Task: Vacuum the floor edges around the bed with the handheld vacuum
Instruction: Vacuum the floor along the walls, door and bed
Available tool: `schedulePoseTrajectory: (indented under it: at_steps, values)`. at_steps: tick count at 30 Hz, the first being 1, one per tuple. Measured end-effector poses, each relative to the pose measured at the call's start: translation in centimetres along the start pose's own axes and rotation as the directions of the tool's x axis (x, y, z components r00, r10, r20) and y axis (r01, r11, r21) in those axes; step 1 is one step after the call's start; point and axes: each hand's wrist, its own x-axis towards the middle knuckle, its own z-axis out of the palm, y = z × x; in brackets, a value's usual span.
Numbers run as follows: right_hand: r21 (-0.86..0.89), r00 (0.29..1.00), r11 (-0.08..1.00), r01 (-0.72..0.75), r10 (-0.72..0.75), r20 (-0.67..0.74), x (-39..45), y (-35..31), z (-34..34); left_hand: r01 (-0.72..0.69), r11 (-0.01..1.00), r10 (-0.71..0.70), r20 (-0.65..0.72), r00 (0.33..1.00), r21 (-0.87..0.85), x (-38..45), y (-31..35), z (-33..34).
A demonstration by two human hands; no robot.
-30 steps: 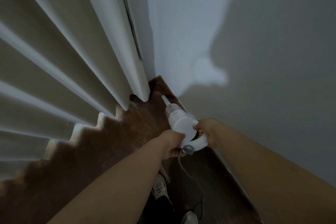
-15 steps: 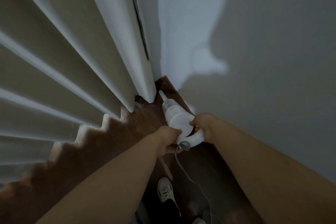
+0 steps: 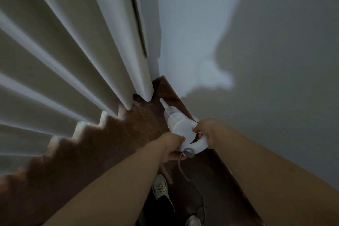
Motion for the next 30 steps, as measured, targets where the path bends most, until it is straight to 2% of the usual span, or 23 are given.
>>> schedulePoseTrajectory:
  at_steps: [5, 14, 25, 30]
  values:
    - [0.021, 1.0, 1.0, -0.012, 0.012, -0.008, -0.7, 1.6, -1.7, -0.018, 1.0, 0.018, 0.0, 1.0, 0.001, -0.8, -1.0, 2.0]
    - [0.13, 0.999, 0.991, -0.034, 0.038, -0.028, -0.2, 0.7, -0.9, -0.022, 0.999, 0.024, -0.047, 0.999, 0.039, 0.8, 0.4, 1.2]
    - [0.158, 0.999, 0.987, -0.029, 0.033, -0.024, 5.0, -8.2, 3.5, 0.004, 0.999, -0.001, -0.072, 0.997, 0.048, 7.2, 7.7, -5.8]
    - [0.142, 0.998, 0.989, -0.052, 0.055, -0.015, 5.5, -10.6, 5.2, 0.04, 0.997, -0.037, -0.042, 0.998, 0.066, 8.0, 9.9, -8.5]
